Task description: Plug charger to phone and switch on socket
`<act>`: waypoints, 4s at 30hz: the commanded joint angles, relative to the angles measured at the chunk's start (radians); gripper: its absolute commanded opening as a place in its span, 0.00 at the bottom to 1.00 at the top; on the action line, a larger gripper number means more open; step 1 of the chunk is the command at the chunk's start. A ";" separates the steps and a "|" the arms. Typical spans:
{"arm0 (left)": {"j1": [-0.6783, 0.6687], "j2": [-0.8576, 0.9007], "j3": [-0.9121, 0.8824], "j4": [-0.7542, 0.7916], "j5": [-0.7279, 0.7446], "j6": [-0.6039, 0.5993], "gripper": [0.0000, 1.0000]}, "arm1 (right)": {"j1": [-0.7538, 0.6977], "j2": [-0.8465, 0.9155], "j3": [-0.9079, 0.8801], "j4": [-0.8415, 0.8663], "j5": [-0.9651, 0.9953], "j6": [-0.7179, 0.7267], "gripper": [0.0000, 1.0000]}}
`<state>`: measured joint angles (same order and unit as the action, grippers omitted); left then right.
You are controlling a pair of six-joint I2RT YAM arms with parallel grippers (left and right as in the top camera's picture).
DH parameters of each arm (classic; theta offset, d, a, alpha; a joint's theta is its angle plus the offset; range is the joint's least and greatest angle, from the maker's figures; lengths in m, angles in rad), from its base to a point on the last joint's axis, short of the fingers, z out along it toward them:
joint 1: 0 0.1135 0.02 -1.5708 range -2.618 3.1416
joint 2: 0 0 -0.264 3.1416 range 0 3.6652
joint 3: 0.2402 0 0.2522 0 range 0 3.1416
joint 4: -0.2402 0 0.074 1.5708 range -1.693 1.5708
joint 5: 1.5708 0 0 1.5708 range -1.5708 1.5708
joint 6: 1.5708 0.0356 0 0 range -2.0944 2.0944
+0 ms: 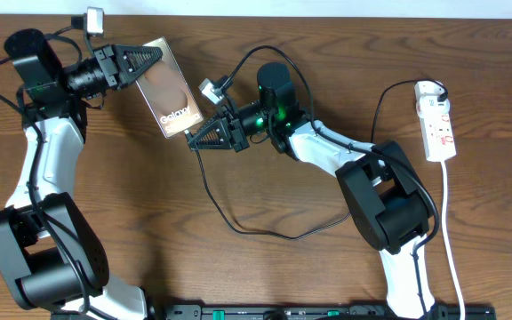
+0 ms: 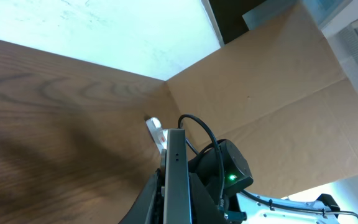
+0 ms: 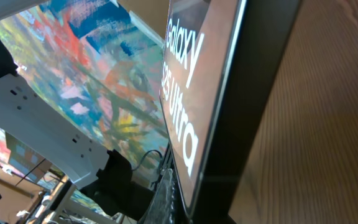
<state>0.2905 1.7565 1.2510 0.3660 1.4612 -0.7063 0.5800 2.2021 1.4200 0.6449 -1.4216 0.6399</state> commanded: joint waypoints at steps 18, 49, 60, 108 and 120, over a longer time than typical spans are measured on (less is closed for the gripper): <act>-0.008 0.000 0.001 0.006 0.098 0.044 0.07 | 0.002 -0.002 0.006 0.004 0.002 -0.012 0.01; -0.034 0.000 0.001 0.006 0.068 0.040 0.07 | -0.006 -0.002 0.006 0.033 0.005 0.010 0.01; -0.034 0.000 0.001 0.006 0.068 0.040 0.08 | -0.012 -0.002 0.006 0.032 0.005 0.010 0.01; -0.034 0.000 0.001 0.010 0.050 0.011 0.08 | -0.025 -0.002 0.006 -0.019 0.006 -0.031 0.01; -0.034 0.000 0.001 0.010 0.050 0.011 0.07 | -0.025 -0.002 0.006 -0.019 0.010 -0.031 0.01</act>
<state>0.2653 1.7565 1.2510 0.3710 1.4570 -0.6834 0.5644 2.2021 1.4178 0.6224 -1.4467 0.6239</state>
